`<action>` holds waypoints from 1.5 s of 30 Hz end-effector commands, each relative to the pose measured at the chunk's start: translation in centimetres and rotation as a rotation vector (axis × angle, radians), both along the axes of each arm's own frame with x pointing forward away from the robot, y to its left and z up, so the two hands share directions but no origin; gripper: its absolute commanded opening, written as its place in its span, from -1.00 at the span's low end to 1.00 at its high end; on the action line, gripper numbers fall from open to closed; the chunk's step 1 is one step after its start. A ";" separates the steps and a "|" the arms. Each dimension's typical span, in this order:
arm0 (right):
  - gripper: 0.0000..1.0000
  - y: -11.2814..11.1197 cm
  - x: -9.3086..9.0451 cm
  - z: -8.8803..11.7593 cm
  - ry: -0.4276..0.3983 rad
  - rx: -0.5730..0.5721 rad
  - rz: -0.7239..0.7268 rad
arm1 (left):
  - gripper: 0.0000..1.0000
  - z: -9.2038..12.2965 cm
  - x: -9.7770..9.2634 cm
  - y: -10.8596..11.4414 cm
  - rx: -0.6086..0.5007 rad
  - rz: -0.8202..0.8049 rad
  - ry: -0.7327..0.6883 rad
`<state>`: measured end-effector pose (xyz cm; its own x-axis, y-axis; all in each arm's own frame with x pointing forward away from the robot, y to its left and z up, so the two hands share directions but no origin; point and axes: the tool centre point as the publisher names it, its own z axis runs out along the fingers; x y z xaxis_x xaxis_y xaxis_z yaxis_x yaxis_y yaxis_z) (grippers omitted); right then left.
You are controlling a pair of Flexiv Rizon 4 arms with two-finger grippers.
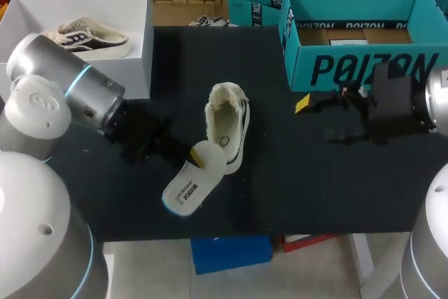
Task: Take the shoe out of the shoebox, open the shoe tongue, remove and reinsert the insole, then place the shoe into the shoebox
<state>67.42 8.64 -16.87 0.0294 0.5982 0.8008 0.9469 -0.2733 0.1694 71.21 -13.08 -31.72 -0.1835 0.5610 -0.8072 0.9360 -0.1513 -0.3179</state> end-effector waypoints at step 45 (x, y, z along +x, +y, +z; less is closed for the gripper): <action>1.00 0.1 0.1 -0.1 0.001 -0.001 0.000 | -1.00 -4.6 12.0 -5.0 0.165 -0.055 -0.048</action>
<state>67.56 8.75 -16.98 0.0289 0.5981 0.8009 0.9470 -0.2727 0.1695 83.01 -17.61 -36.34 -0.1140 0.6881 -0.7166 0.9429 -0.1523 -0.2963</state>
